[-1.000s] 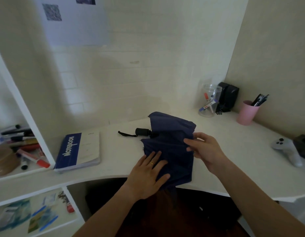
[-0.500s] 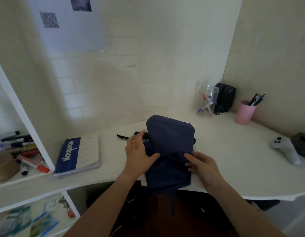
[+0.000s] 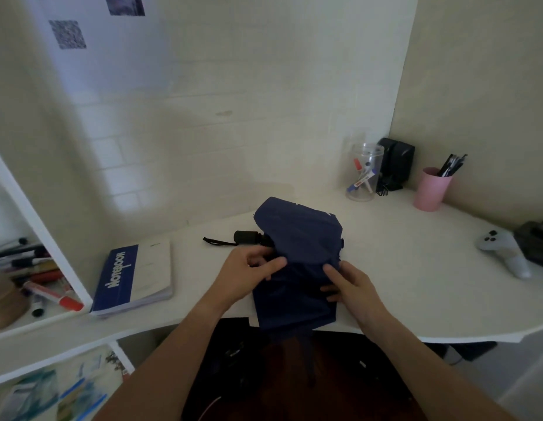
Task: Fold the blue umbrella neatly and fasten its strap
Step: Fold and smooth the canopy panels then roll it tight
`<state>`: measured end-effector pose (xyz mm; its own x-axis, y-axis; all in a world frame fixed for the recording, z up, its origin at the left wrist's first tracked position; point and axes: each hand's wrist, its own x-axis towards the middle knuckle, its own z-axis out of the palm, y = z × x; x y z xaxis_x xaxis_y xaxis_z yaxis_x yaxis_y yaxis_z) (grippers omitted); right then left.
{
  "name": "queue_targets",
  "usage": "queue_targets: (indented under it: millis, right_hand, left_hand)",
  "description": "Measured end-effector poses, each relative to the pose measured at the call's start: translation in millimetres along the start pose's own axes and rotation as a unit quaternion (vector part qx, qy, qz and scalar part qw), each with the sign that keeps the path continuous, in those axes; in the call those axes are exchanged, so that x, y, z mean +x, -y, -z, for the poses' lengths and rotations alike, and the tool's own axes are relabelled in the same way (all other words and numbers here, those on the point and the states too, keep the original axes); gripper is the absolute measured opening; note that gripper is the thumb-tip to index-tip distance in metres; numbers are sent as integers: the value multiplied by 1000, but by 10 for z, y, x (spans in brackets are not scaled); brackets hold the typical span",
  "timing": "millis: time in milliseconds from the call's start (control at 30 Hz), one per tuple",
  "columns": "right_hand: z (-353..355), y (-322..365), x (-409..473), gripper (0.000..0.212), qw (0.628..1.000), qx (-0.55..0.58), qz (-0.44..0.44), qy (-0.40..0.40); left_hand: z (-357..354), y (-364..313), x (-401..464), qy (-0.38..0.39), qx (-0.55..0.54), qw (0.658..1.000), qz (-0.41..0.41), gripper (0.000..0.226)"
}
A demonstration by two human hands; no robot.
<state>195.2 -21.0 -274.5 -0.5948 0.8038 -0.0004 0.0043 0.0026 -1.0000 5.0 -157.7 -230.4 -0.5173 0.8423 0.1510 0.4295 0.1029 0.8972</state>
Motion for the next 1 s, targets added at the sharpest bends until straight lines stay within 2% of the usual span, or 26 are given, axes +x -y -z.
queue_targets:
  millis: [33,100,133,233,300,400,533,667,767,867,1000]
  right_hand:
    - [-1,3,0,20,1000,0,-1,2]
    - [8,9,-5,21,1000,5,0,5]
    - [14,12,-12,21,1000,8,1,8]
    - [35,26,-47,22,1000,5,6,19]
    - [38,36,-73,24,1000,3,10,25]
    - [47,45,-109,26,999,6,24,36]
    - [101,12,-121,18,999,13,27,23]
    - [162,47,-147,10,998,47,20,27]
    - [174,141,-176,16,996,77,19,42]
    - [138,255,-167,24,991,125,-39,33]
    - [68,315,-168,22,993,51,-77,68]
  left_hand:
    - [-12,-28,-30,10,-3,1000,3,27]
    - [-4,-49,-75,26,21,999,-2,63]
    - [3,-60,-92,28,38,999,-12,67]
    - [18,-124,-159,61,69,995,-40,43]
    - [-2,-141,-203,72,41,996,-45,30]
    - [-42,-166,-237,17,-11,1000,-8,33]
    - [-21,-111,-328,-12,-79,997,6,20]
    - [2,11,-453,28,-108,992,58,25]
    - [-20,124,-461,41,-104,990,84,23]
    - [-43,177,-466,34,-129,985,106,20]
    - [-107,182,-494,47,-130,984,109,22]
